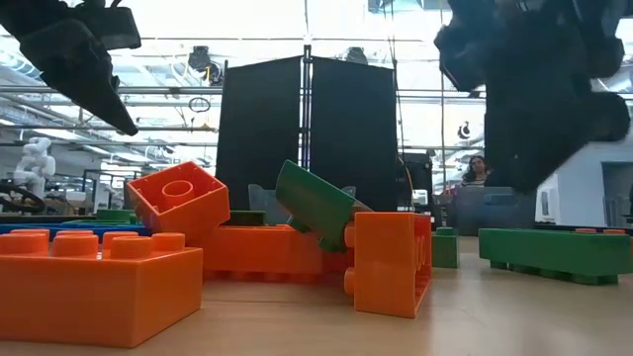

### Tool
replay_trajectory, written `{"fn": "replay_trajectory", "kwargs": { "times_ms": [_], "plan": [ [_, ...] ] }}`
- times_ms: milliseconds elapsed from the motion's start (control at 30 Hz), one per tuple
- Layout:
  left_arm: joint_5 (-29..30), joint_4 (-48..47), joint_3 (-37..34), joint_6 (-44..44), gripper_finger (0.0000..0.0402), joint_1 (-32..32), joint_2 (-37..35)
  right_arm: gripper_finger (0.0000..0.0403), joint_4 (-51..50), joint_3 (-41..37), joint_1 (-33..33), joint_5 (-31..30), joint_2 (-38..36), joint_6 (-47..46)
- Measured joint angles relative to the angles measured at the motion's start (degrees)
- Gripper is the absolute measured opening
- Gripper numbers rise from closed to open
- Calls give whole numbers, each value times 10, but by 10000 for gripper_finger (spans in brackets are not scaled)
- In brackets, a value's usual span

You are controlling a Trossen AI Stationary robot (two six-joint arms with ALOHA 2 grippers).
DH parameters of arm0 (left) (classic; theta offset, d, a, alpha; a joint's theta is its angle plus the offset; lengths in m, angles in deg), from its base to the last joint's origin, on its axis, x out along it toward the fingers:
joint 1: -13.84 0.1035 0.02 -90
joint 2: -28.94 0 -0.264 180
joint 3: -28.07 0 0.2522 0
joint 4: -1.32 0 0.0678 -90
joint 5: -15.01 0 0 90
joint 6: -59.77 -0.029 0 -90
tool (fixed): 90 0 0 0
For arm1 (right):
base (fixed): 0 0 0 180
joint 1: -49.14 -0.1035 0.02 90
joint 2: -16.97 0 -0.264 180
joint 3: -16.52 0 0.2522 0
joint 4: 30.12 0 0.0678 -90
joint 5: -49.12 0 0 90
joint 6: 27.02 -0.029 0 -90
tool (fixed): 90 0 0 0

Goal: Sort blocks
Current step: Put the green piece into the middle black bin

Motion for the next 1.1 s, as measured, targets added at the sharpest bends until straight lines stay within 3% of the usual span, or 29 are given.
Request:
{"fn": "replay_trajectory", "kwargs": {
  "times_ms": [167,433,667,933,1100],
  "plan": [
    [0,0,0,0,160,0,0,215,-32,28,0,3,16,15],
    [0,0,0,-19,160,0,0,215,-32,28,14,76,22,-5],
    [0,0,0,-20,160,0,0,215,18,28,21,80,22,-28],
    [-3,0,0,-19,160,0,0,215,-47,27,21,79,22,-53],
    [-4,0,0,-19,160,0,0,215,-31,27,21,94,22,-57]
  ]
}}
